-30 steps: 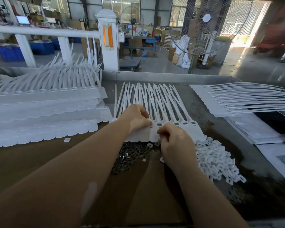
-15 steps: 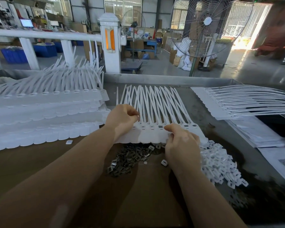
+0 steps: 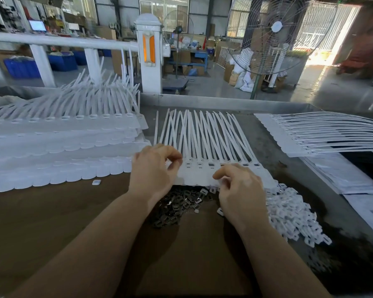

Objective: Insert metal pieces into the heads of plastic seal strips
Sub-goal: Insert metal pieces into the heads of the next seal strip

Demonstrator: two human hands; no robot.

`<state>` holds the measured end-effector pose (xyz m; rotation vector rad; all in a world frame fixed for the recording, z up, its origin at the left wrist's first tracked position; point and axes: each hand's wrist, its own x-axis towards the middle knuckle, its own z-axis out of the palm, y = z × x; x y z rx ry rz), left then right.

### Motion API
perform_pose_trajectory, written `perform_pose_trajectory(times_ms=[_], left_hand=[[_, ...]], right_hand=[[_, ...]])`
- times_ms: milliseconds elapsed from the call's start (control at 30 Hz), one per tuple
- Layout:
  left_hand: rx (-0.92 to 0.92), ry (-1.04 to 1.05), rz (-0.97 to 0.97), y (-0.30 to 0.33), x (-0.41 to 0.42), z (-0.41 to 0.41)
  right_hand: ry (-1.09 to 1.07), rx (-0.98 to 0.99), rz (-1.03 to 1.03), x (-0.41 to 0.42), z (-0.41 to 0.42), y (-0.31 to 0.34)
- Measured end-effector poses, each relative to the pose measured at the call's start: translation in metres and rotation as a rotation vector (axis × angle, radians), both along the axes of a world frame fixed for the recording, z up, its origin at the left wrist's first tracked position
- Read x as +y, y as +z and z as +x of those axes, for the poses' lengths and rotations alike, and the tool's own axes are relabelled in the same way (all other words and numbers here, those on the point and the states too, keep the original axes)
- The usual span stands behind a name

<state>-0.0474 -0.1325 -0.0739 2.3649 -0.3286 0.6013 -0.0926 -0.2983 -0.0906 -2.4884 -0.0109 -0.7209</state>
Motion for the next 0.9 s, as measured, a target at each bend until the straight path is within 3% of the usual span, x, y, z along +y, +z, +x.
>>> perform_pose_trajectory(times_ms=[133, 333, 567, 900], left_hand=[[-0.095, -0.143, 0.146, -0.0016, -0.0045, -0.004], [0.006, -0.257, 0.277, -0.0053, -0.0055, -0.0037], [0.087, -0.294, 0.173, -0.0074, -0.0046, -0.0026], [0.14, -0.304, 0.116, -0.0044, -0.0049, -0.0054]], right_hand=[[0.049, 0.024, -0.02, 0.0005, 0.0004, 0.0009], [0.104, 0.02, -0.105, 0.0022, -0.0025, 0.0025], [0.121, -0.019, -0.289, 0.0075, -0.0074, 0.0043], [0.169, 0.009, -0.193, 0.0031, -0.0068, 0.0042]])
